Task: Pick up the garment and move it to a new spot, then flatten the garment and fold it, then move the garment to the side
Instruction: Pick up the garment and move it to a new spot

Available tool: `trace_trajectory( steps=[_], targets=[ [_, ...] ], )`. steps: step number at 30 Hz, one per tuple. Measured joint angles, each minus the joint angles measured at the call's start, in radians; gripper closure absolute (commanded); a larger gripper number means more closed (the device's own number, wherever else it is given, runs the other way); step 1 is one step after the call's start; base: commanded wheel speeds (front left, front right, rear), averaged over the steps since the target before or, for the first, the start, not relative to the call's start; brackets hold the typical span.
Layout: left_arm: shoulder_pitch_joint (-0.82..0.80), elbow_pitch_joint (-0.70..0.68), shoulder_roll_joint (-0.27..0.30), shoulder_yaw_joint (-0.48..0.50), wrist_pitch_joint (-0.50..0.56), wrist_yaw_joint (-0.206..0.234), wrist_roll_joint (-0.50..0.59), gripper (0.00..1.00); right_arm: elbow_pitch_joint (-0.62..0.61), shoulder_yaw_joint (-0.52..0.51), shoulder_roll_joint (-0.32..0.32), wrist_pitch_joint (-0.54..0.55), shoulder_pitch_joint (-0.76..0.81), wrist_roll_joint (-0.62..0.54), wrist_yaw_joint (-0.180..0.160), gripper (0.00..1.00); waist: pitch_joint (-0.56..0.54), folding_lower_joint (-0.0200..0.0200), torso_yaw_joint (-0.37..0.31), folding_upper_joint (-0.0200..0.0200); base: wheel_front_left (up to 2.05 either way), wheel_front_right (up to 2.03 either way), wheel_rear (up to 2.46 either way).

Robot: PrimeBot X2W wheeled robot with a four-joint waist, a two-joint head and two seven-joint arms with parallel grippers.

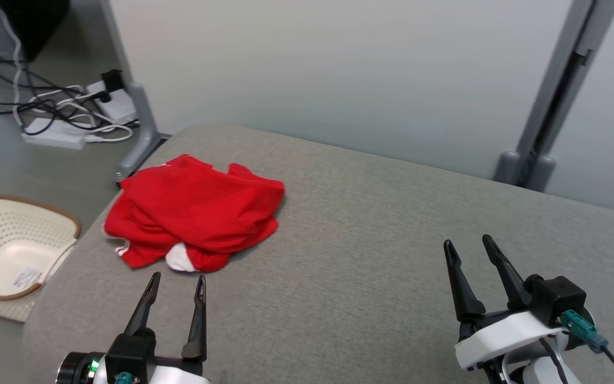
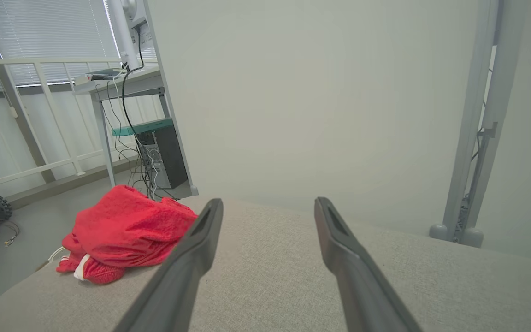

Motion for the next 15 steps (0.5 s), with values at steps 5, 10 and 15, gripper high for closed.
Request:
trace_trajectory(
  steps=[5, 10, 15],
  targets=[
    [0.004, -0.007, 0.001, 0.010, 0.000, -0.006, 0.010, 0.00, -0.006, 0.017, 0.001, 0.000, 0.010, 0.009, 0.000, 0.00, -0.011, 0.0000, 0.063, 0.0000, 0.00, 0.00, 0.00],
    [0.005, -0.034, 0.001, 0.031, 0.000, -0.001, 0.012, 0.00, -0.001, 0.063, 0.001, 0.000, -0.013, 0.017, 0.000, 0.00, 0.004, 0.0000, 0.097, 0.0000, 0.00, 0.00, 0.00],
    [0.020, -0.050, 0.001, 0.043, 0.000, 0.011, 0.008, 0.00, 0.016, 0.086, 0.001, 0.000, -0.037, 0.018, 0.000, 0.00, 0.018, 0.0000, 0.110, 0.0000, 0.00, 0.00, 0.00]
  ],
)
